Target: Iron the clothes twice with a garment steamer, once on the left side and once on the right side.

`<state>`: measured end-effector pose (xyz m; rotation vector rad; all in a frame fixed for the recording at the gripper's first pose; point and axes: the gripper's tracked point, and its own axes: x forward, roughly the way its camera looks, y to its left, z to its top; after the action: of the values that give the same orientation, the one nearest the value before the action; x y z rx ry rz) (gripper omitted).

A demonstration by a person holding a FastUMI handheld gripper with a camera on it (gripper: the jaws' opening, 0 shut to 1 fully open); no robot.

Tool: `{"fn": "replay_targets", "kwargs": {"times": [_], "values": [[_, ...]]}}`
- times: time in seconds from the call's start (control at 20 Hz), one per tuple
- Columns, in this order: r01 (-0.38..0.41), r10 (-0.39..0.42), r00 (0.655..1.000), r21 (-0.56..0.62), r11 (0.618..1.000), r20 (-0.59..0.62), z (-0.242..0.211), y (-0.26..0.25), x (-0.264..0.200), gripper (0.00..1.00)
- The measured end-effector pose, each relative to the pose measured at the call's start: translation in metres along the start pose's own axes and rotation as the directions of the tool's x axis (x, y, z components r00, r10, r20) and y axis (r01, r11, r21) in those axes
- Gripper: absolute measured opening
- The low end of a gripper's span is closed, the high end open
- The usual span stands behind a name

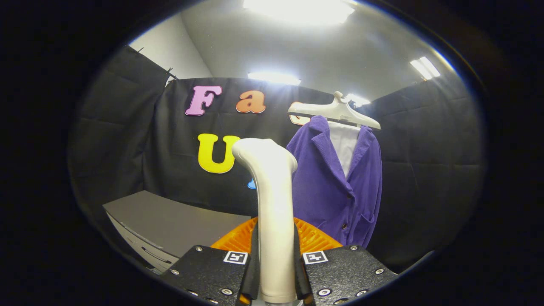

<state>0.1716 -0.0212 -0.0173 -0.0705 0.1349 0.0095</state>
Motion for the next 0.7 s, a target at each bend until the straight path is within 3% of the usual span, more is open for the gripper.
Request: {"fn": "replay_targets", "kwargs": {"times": [0.4, 0.7], "values": [[0.041, -0.042, 0.998, 0.038, 0.998, 0.040, 0.018, -0.076, 0.006, 0.33], [0.053, -0.055, 0.997, 0.030, 0.998, 0.049, 0.027, -0.098, 0.033, 0.33]]}}
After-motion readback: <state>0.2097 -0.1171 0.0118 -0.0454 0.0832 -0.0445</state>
